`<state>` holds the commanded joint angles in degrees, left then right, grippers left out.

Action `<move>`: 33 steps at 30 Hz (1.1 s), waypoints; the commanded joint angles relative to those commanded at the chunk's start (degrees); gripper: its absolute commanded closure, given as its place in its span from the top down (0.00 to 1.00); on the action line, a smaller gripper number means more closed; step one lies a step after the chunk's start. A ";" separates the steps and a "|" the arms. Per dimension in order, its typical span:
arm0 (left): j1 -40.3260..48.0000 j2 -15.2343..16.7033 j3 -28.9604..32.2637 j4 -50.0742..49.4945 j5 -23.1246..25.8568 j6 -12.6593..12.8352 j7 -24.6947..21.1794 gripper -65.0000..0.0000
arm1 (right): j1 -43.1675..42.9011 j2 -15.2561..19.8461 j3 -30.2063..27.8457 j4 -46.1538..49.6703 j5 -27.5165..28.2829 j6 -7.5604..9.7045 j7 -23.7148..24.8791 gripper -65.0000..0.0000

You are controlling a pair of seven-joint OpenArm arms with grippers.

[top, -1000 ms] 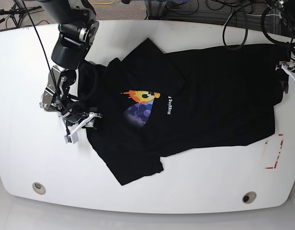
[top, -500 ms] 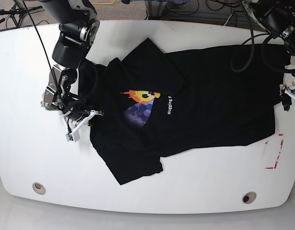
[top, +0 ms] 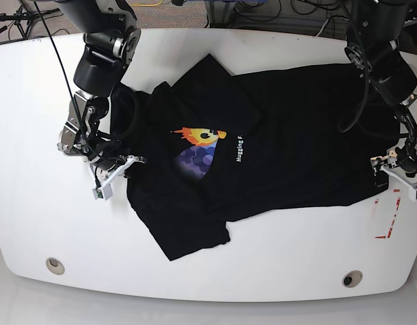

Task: Fold the T-shirt properly
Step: 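Lift the shirt with both grippers, holding it stretched between them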

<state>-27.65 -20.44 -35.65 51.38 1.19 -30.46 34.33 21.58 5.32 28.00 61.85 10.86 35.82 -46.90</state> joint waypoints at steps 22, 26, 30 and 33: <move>-5.80 -1.76 6.07 -20.92 -0.35 3.43 -10.81 0.99 | -0.09 0.00 0.00 0.00 0.18 0.00 -0.18 0.00; -5.80 -1.58 7.82 -20.84 -0.35 3.34 -10.55 0.72 | -0.09 0.00 0.00 0.09 0.18 0.00 -0.18 0.00; -5.89 -1.49 7.91 -20.57 -0.35 3.43 -10.55 0.34 | -0.09 0.00 0.00 0.18 0.18 0.00 -0.18 0.00; -5.89 -1.49 7.65 -20.57 -0.44 3.60 -10.46 0.03 | -0.09 0.09 0.00 0.18 0.18 0.00 -0.18 0.00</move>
<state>-33.54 -21.93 -28.00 30.81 0.75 -26.86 23.87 21.49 5.41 28.00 62.02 11.03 35.82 -47.08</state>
